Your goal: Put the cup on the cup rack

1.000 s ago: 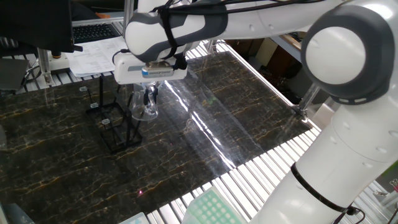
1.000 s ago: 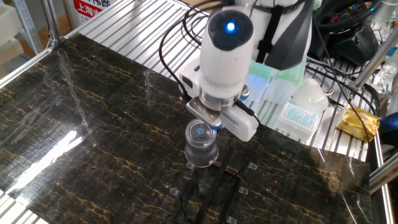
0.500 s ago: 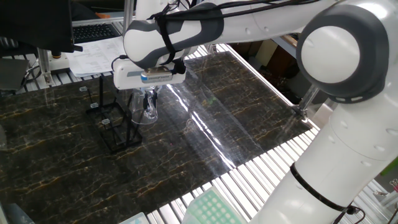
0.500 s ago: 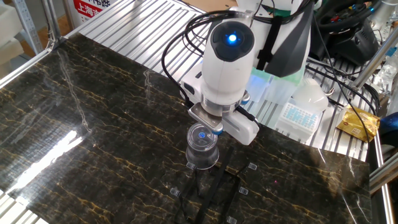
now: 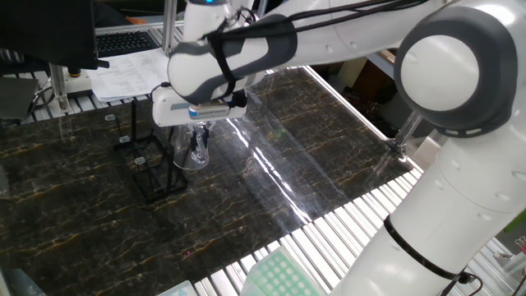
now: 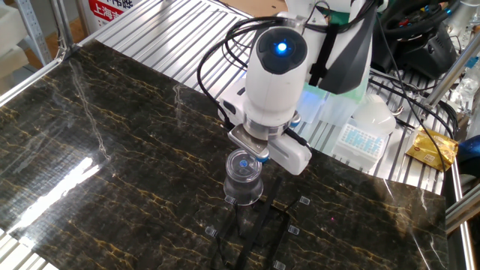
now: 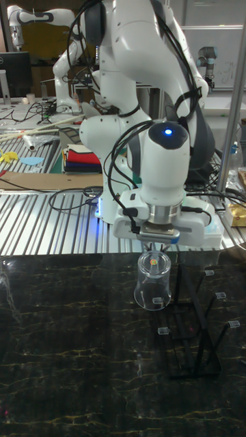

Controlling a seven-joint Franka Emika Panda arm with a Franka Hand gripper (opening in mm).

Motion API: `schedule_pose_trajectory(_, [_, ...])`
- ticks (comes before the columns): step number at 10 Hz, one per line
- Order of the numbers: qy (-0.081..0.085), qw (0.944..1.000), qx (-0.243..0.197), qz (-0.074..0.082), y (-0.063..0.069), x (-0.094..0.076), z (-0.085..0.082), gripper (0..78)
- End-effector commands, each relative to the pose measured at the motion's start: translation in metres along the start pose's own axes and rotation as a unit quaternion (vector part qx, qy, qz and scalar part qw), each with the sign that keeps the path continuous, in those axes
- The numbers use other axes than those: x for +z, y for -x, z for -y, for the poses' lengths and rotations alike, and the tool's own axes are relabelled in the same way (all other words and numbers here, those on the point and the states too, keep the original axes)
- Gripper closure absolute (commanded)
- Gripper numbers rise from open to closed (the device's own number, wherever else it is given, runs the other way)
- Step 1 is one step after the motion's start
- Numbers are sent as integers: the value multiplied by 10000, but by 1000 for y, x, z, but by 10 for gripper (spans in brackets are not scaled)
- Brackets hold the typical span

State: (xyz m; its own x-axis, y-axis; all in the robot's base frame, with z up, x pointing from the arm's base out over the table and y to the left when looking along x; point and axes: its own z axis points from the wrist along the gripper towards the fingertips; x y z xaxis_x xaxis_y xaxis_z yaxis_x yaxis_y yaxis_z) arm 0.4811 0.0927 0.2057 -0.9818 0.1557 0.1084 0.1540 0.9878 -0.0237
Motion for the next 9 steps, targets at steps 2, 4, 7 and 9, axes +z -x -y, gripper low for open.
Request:
schedule_pose_trajectory(2, [59,9999,-66,135,0,18,3,764])
schedule_pose_trajectory(4, [74,9998,-78,167,1,27,2,764])
schedule_pose_trajectory(7, [114,9997,-115,171,3,35,1,764])
schedule_pose_trajectory(9, [153,9996,-156,177,4,40,0,764])
